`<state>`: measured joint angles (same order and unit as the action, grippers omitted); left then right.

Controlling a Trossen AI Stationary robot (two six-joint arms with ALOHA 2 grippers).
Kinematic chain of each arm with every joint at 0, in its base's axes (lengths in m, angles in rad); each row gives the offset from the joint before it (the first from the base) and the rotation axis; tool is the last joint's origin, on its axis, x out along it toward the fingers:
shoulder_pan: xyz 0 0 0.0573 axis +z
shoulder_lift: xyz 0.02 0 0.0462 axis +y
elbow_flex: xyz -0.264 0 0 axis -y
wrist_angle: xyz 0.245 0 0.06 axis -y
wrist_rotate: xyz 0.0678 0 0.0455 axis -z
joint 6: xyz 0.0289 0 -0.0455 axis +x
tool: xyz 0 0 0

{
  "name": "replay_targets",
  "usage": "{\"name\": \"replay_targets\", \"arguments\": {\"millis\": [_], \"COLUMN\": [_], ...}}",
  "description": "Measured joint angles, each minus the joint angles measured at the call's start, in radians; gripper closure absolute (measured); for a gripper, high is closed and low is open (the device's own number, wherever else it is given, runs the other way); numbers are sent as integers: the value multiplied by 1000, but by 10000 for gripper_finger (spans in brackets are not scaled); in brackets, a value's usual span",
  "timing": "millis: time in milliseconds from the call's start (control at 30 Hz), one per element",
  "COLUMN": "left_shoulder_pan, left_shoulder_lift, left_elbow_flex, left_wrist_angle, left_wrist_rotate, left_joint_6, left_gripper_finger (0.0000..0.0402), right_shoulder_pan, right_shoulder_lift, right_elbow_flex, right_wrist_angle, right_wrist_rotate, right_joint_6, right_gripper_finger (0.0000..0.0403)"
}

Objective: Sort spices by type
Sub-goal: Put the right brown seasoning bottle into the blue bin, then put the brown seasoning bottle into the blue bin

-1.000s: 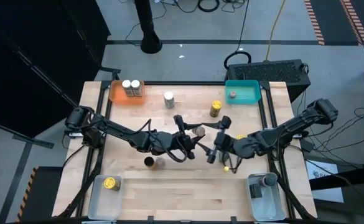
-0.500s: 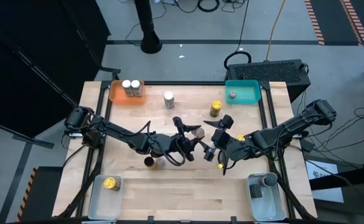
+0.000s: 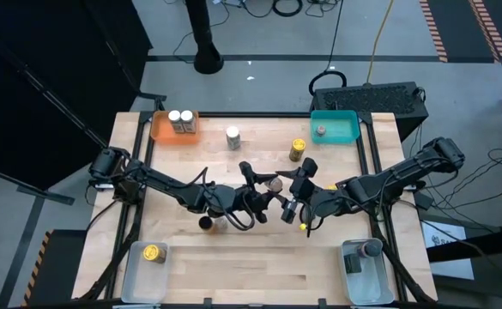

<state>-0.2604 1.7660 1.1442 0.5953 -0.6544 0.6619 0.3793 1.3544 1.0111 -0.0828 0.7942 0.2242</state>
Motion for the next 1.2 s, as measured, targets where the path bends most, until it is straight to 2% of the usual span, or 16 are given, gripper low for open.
{"name": "replay_targets", "arguments": {"millis": [267,467,600,767,900,1000,1133,1200], "left_shoulder_pan": [0,0,-1,-3,-3,-2,-33,-63], "left_shoulder_lift": [0,0,0,0,0,-2,-15,-19], "left_elbow_flex": [-2,-2,-2,2,2,4,5,5], "left_wrist_angle": [-9,-11,-11,-10,-26,-72,-267,-372], "left_wrist_rotate": [2,15,19,41,47,25,-85,-89], "left_joint_6": [11,-2,-6,2,-2,-40,-153,-212], "left_gripper_finger": [203,170,165,184,208,220,224,225], "right_shoulder_pan": [-5,-6,-7,-8,-9,-7,22,51], "right_shoulder_lift": [-9,-14,-15,-13,-13,-11,-18,-18], "right_elbow_flex": [0,0,0,-1,-2,-3,-3,-3], "right_wrist_angle": [-39,-67,-70,-70,-93,-160,-312,-361], "right_wrist_rotate": [-10,-16,-24,-48,-69,-79,-116,-180], "right_joint_6": [38,40,38,45,49,85,263,332], "right_gripper_finger": [253,260,278,306,355,396,392,392]}}
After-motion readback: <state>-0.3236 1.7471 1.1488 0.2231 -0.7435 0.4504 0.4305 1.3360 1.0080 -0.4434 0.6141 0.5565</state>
